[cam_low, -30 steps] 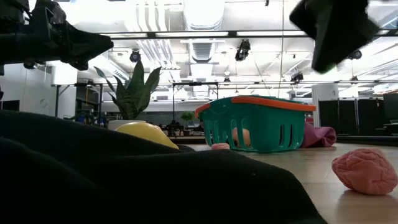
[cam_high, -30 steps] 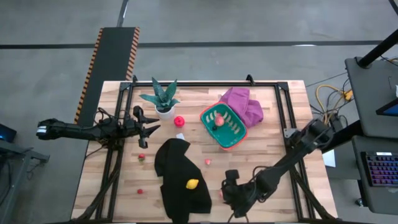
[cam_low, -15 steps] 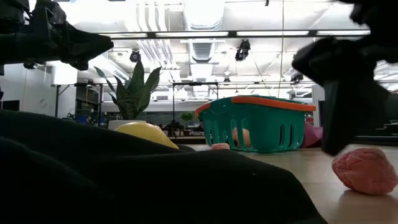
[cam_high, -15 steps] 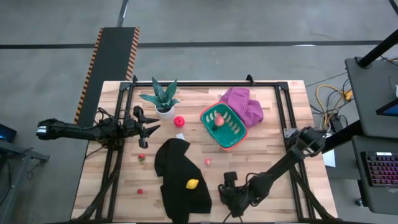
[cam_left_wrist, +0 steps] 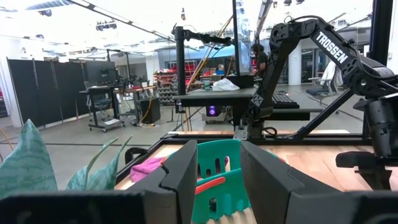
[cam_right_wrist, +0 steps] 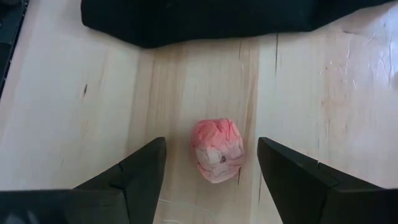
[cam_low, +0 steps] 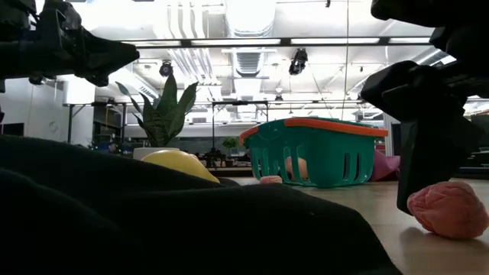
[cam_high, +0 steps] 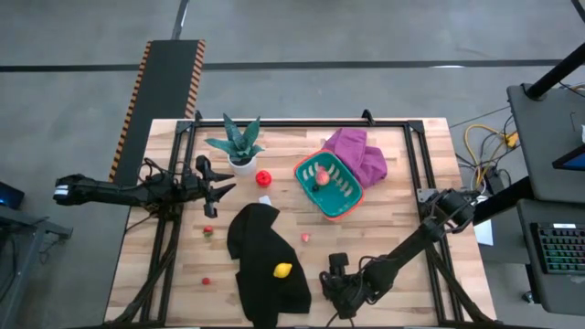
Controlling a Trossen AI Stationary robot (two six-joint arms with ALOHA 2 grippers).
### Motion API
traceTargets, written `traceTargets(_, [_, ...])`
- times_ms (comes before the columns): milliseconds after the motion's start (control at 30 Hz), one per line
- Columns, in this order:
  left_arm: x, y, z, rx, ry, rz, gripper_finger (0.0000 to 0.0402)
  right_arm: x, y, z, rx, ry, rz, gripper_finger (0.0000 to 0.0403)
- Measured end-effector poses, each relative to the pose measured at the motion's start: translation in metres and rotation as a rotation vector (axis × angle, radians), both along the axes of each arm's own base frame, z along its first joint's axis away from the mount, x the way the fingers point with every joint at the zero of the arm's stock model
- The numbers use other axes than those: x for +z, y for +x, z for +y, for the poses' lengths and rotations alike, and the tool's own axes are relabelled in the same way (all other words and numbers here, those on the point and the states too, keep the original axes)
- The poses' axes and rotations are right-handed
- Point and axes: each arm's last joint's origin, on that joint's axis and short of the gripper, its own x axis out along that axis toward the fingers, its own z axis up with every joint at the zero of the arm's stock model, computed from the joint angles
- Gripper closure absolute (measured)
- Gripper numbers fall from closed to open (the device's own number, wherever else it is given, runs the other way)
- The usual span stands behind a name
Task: Pick and placing Produce into tupperware
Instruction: Put the bottom apricot into the green basket
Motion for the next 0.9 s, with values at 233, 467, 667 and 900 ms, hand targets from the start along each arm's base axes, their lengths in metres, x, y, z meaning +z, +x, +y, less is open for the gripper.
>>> traceTargets(233, [0.0,0.0,0.0,0.0,0.0,0.0,0.0294,-0.0009,0.0021,-0.0022,-0.015,-0.001,-0.002,0.0157])
traceTargets(467, [0.0,0.0,0.0,0.0,0.0,0.0,0.0294,-0.001,0.0036,-0.0038,-0.027,-0.016,-0.014,0.0212])
traceTargets(667, [0.0,0.0,0.0,0.0,0.0,0.0,0.0294,-0.0014,0.0032,-0.0038,-0.022,-0.017,-0.009,0.0278])
traceTargets(900, [0.0,0.0,0.0,0.0,0.0,0.0,0.0294,-0.0004,0.0039,-0.0035,-0.012,-0.022,-0.011,0.0339])
